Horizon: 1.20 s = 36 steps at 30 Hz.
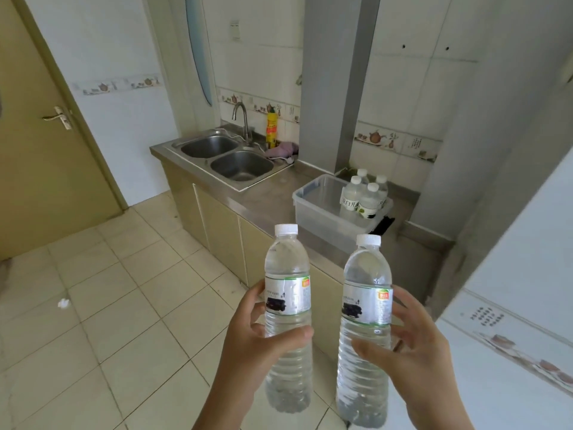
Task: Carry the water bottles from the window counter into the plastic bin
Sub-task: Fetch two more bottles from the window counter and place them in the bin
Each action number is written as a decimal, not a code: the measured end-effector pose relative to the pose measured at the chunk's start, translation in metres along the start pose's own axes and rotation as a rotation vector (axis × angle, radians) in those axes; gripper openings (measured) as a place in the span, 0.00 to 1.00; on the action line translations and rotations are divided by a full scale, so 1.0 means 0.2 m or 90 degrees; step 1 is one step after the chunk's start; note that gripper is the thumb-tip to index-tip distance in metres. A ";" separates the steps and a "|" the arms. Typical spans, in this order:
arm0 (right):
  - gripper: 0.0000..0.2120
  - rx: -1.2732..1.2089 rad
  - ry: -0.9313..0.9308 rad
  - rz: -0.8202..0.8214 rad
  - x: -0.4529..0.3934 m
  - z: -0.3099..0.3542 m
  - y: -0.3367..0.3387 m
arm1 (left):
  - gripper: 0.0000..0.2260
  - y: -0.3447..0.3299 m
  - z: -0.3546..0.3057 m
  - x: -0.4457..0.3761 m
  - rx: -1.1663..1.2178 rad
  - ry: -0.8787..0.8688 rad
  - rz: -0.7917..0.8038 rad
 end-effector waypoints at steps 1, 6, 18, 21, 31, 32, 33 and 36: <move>0.41 0.002 0.000 -0.009 -0.09 -0.02 -0.02 | 0.36 -0.02 -0.01 -0.09 0.002 0.000 0.007; 0.40 0.006 -0.002 -0.029 -0.60 -0.16 -0.09 | 0.35 -0.13 -0.07 -0.59 -0.001 -0.018 0.027; 0.43 -0.089 -0.058 -0.053 -1.68 -0.31 -0.31 | 0.41 -0.41 -0.20 -1.70 -0.024 -0.027 0.019; 0.42 -0.088 -0.055 -0.079 -1.85 -0.33 -0.33 | 0.40 -0.48 -0.26 -1.93 -0.039 -0.042 0.040; 0.47 -0.010 -0.041 -0.249 -2.36 -0.44 -0.48 | 0.39 -0.73 -0.29 -2.72 -0.099 -0.126 0.187; 0.47 0.007 -0.047 -0.265 -2.41 -0.45 -0.50 | 0.40 -0.76 -0.29 -2.79 -0.103 -0.127 0.209; 0.46 0.024 -0.054 -0.282 -2.45 -0.46 -0.52 | 0.40 -0.78 -0.28 -2.86 -0.100 -0.128 0.234; 0.45 0.081 -0.073 -0.330 -2.58 -0.49 -0.57 | 0.41 -0.85 -0.27 -3.04 -0.101 -0.134 0.304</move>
Point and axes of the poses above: each hand's wrist, its own x-axis away from the middle knuckle, its own y-axis out of the back of the hand, z = x × y, the point moved 7 cm from there along -x, towards the middle knuckle, and after that the axes turned 2 degrees about -x, right-handed, at the moved point
